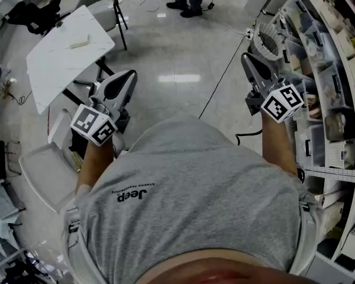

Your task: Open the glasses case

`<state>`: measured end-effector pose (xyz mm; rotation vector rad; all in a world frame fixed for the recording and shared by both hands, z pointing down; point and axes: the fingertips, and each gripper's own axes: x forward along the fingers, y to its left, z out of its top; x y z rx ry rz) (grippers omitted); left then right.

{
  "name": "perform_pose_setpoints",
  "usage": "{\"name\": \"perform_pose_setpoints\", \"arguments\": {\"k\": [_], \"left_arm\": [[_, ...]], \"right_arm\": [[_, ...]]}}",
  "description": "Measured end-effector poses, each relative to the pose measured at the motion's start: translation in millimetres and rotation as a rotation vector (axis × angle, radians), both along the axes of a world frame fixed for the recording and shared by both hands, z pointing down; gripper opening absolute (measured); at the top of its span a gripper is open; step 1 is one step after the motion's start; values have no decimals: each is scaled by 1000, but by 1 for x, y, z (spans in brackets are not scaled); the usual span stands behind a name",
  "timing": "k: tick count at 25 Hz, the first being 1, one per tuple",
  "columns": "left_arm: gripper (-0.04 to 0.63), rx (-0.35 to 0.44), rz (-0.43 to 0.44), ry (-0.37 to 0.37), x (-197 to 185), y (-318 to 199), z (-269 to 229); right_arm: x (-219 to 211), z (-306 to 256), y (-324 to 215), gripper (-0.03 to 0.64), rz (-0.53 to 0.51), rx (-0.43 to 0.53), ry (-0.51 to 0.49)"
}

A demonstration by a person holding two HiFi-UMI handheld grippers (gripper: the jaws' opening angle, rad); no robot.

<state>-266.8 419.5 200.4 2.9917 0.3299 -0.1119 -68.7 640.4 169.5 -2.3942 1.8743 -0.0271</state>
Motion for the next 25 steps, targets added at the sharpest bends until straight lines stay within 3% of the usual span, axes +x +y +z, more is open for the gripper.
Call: {"name": "perform_pose_setpoints", "arguments": {"k": [10, 17, 21, 25], "left_arm": [[49, 7, 2, 4, 3, 2, 0], [49, 6, -2, 0, 7, 6, 0], [49, 12, 2, -3, 10, 14, -2], [49, 12, -5, -3, 16, 23, -3]], "right_arm": [[5, 6, 3, 2, -10, 14, -1], [0, 4, 1, 16, -65, 18, -57], [-4, -1, 4, 286, -110, 31, -34], [3, -2, 14, 330, -103, 26, -17]]}}
